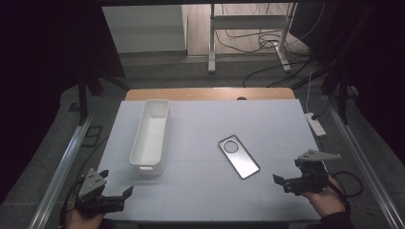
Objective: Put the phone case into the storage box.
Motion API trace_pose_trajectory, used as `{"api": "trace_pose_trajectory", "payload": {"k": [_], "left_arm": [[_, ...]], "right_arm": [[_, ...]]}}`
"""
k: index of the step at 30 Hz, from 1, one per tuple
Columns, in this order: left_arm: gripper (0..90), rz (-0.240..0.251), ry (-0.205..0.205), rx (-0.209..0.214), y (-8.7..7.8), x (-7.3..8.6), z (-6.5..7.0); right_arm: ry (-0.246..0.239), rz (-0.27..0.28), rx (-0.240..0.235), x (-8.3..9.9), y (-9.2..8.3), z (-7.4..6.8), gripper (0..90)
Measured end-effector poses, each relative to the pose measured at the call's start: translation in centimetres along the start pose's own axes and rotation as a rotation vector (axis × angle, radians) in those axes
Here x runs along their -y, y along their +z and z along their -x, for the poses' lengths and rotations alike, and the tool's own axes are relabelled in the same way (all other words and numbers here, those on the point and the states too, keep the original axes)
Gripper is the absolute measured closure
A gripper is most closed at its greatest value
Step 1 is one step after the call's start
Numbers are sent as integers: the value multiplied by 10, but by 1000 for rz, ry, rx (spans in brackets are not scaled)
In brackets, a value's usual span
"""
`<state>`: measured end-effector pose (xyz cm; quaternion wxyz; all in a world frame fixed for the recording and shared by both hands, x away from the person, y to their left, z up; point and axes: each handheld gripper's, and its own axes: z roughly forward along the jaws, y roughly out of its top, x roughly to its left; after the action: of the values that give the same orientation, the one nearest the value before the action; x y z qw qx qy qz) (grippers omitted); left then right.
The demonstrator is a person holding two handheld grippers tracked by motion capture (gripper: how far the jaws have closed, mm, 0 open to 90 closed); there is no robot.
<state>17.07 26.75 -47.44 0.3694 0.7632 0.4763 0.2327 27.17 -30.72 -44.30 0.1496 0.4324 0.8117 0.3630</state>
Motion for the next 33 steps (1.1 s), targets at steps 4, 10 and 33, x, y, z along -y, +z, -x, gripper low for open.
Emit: {"api": "trace_pose_trajectory", "payload": {"k": [4, 10, 33], "left_arm": [[16, 1, 2, 0, 0, 0, 0], [16, 2, 3, 1, 0, 0, 0], [17, 3, 8, 3, 0, 0, 0]], "right_arm": [[0, 0, 1, -4, 4, 2, 0], [-10, -1, -11, -10, 12, 2, 0], [-31, -5, -11, -34, 35, 3, 0]]}}
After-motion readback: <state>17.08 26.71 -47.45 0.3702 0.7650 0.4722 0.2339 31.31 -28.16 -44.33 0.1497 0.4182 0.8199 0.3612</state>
